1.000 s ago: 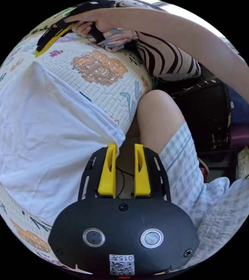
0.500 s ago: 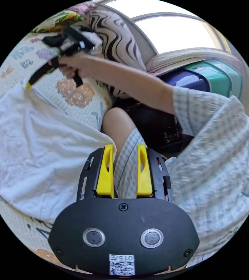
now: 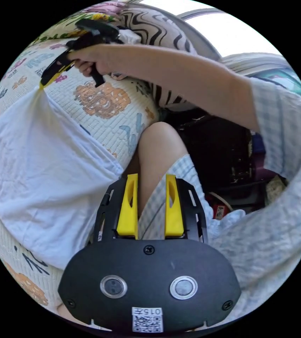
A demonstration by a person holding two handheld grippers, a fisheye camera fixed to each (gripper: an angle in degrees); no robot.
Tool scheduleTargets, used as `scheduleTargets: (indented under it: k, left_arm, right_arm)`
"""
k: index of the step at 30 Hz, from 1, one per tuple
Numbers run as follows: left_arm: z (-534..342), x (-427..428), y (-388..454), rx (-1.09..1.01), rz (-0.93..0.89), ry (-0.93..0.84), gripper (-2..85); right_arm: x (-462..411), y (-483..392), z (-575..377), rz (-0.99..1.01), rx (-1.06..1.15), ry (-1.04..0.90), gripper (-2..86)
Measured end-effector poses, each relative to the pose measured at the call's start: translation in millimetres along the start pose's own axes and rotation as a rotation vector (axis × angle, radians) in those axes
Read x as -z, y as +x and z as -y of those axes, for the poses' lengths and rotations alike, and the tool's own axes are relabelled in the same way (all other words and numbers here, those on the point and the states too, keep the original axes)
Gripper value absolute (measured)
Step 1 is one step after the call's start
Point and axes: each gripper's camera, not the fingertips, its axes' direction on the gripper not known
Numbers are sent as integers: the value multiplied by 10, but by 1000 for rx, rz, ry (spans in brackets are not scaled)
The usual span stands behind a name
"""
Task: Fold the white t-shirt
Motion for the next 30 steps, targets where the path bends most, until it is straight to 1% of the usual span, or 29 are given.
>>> scheduleTargets:
  k: [1,3,4,5,8,9,11,14,16,20,25,30]
  left_arm:
    - [-1,235,-19,-22,26,54,113]
    - [7,657,-209,-27,147,118,112]
    - [13,947,-439,-17,248,143,114]
    - [17,1213,-736,8,356,152,116]
    - [65,1695,-1468,72,540,134,114]
    - [94,1743,-1578,71,547,119,113]
    - [260,1744,-1890,25,547,-2,108]
    - [427,1610,-2101,-35,546,-123,89]
    - [478,1602,-2142,-78,524,-138,69]
    - [538,1682,-2271,-80,444,-162,4]
    - [560,1849,-2322,-50,455,-142,-6]
    - [528,1910,-2451,12,447,-121,-4]
  right_arm:
    - [10,6,-13,4,-3,4,-10]
    - [53,2,-61,14,7,21,-9]
    - [57,2,-71,16,6,20,-8]
    - [58,9,-87,18,-9,16,-7]
    - [39,6,-123,37,-24,5,-1]
    - [27,-7,-134,46,-27,0,0]
    - [9,-43,-151,34,-21,-7,-2]
    - [-3,-118,-179,7,1,-16,-8]
    - [14,-173,-190,-19,11,-20,-9]
    - [43,-350,-187,-109,52,-36,-10]
    - [84,-538,-100,-184,76,-47,-10]
    - [-5,-650,38,-257,48,-84,-10]
